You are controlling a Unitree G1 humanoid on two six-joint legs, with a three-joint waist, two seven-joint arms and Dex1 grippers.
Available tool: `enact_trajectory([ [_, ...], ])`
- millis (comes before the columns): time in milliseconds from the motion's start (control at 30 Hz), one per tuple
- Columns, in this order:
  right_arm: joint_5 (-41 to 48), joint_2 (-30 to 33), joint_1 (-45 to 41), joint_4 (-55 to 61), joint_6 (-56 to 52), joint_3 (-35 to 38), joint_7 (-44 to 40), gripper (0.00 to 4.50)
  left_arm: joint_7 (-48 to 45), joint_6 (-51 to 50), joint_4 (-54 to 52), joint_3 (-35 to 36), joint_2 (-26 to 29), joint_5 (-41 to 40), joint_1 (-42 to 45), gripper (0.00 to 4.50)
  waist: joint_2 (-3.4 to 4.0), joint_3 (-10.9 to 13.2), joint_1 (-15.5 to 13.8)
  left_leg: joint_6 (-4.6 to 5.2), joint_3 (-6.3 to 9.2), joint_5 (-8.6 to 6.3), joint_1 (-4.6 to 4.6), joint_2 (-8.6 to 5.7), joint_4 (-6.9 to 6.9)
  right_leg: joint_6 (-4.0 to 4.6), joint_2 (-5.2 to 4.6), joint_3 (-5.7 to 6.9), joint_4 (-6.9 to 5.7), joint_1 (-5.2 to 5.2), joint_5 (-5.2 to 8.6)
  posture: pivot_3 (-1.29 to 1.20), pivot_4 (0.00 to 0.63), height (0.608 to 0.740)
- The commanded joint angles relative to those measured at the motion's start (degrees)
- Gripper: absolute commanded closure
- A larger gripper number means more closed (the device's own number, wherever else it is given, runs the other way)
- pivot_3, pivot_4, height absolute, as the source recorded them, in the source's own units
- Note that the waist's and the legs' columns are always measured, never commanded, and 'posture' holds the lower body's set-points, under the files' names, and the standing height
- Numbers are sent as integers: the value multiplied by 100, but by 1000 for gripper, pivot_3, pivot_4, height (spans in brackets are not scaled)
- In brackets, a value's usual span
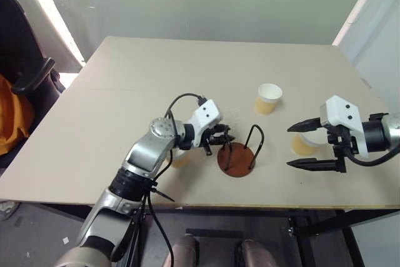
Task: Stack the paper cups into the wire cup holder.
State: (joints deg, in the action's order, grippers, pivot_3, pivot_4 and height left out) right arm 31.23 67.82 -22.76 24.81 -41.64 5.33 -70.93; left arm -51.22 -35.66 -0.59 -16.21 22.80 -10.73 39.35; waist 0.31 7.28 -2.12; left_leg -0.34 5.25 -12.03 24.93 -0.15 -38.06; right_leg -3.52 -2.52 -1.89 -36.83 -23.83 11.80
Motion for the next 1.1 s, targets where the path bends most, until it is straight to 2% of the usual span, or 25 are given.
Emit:
enact_trajectory([
  [33,-77,160,1,-48,70,10,-58,0,-126,13,-263,-118,177,75,78,1485,0,0,0,0,0,0,0,0,1,0,0,0,0,0,0,0,150,740],
  [167,-254,227,-23,-245,208,-89,-131,0,-252,-66,-613,-166,396,30,111,57,0,0,1,-1,1,-1,1,0,3,0,1,0,2,-1,0,0,150,740],
  [300,-566,337,-174,-614,445,-262,-228,0,-798,-35,-1118,-154,970,-91,76,19,0,0,4,-4,1,-3,2,0,3,1,1,0,4,-2,1,0,150,740],
  [500,-1128,473,-431,-1304,868,-582,-382,0,-1039,204,-1165,211,1561,-123,299,19,0,0,4,7,10,-14,2,0,7,16,0,1,2,-4,9,0,150,740],
  [633,-1579,410,-698,-1766,1189,-864,-389,0,-1820,969,-949,726,2608,-204,191,19,1,0,45,8,13,-22,0,4,14,18,0,1,-1,-11,7,0,150,740],
  [700,-1691,381,-733,-1894,1292,-934,-447,0,-2033,959,-832,1066,2886,-487,242,19,1,0,60,0,17,-30,-1,10,15,28,4,6,0,-17,2,0,150,740],
  [833,-1923,253,-794,-2111,1446,-1126,-500,0,-2429,550,-1226,1660,3026,-1425,250,19,3,0,47,3,18,-35,4,11,24,44,1,9,-1,-21,12,0,150,740],
  [1000,-2167,-42,-921,-2328,1558,-1394,-481,0,-2333,103,-1706,1893,2918,-2170,357,19,3,0,41,8,19,-54,9,11,12,55,-6,14,-1,-19,18,0,150,740],
  [1100,-2494,-222,-939,-2540,1724,-1625,-373,635,-2212,-33,-1846,1861,2938,-2293,406,0,3,0,56,6,18,-55,3,17,12,53,-7,17,-3,-18,17,0,150,740],
])
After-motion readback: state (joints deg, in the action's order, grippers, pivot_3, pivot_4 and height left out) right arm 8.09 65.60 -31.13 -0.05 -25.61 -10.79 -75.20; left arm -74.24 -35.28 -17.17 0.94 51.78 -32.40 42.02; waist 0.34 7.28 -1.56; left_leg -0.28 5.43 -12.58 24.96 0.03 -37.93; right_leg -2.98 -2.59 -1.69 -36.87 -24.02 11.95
